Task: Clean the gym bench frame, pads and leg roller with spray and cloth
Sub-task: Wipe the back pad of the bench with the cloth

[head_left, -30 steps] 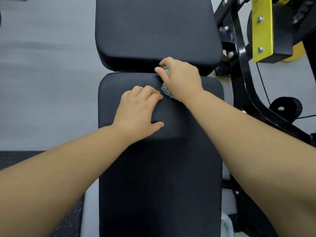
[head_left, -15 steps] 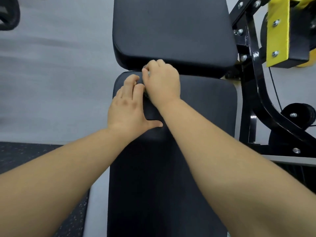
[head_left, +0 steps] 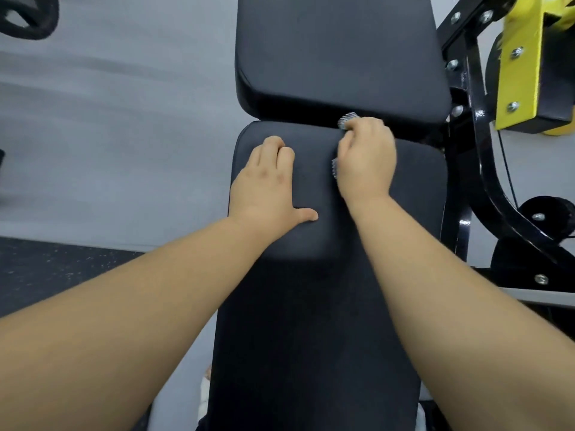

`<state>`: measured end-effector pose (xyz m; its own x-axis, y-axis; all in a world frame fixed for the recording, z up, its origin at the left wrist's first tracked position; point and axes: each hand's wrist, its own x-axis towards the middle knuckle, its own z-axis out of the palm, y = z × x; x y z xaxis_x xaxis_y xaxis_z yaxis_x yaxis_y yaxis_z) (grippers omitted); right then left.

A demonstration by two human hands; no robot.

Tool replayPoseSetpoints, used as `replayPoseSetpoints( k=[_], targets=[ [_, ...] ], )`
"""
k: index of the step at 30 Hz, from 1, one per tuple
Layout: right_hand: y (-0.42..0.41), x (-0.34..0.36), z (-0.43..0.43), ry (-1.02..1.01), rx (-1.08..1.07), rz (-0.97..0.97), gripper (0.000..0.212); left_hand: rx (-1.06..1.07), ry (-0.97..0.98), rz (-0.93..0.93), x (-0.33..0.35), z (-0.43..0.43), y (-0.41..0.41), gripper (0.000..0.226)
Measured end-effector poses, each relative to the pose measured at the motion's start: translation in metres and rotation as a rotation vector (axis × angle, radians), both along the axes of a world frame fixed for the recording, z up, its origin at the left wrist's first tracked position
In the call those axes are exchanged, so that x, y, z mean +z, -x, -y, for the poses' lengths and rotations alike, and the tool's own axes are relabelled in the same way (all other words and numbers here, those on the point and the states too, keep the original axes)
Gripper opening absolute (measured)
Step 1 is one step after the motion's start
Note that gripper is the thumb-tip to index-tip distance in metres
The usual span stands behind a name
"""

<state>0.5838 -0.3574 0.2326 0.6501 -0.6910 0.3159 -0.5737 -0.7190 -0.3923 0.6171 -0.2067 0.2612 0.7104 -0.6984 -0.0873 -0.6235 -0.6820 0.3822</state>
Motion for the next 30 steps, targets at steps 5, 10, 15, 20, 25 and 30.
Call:
replayPoseSetpoints(
  k=[5,10,15,20,25,30],
  targets=[
    [-0.001,0.002,-0.037,0.046,0.373,-0.037,0.040,-0.007,0.169,-0.069,-0.006,-0.017,-0.007,0.056],
    [0.078,0.000,0.005,0.081,0.369,-0.130,0.040,0.097,0.242,-0.026,-0.012,-0.037,-0.002,0.024],
    [0.051,-0.008,-0.044,-0.028,0.082,-0.095,0.045,0.167,0.349,-0.078,-0.015,-0.033,0.010,0.023],
    [0.044,-0.023,-0.101,0.022,0.520,-0.097,0.037,0.246,0.436,-0.109,-0.008,-0.041,0.009,0.031],
    [0.072,0.028,-0.079,-0.328,0.565,-0.062,0.036,0.144,0.419,-0.074,-0.004,-0.051,0.009,0.046],
    [0.072,0.118,-0.030,-0.891,0.509,-0.354,0.026,0.173,0.542,-0.182,0.012,-0.044,0.009,0.046]
  ],
)
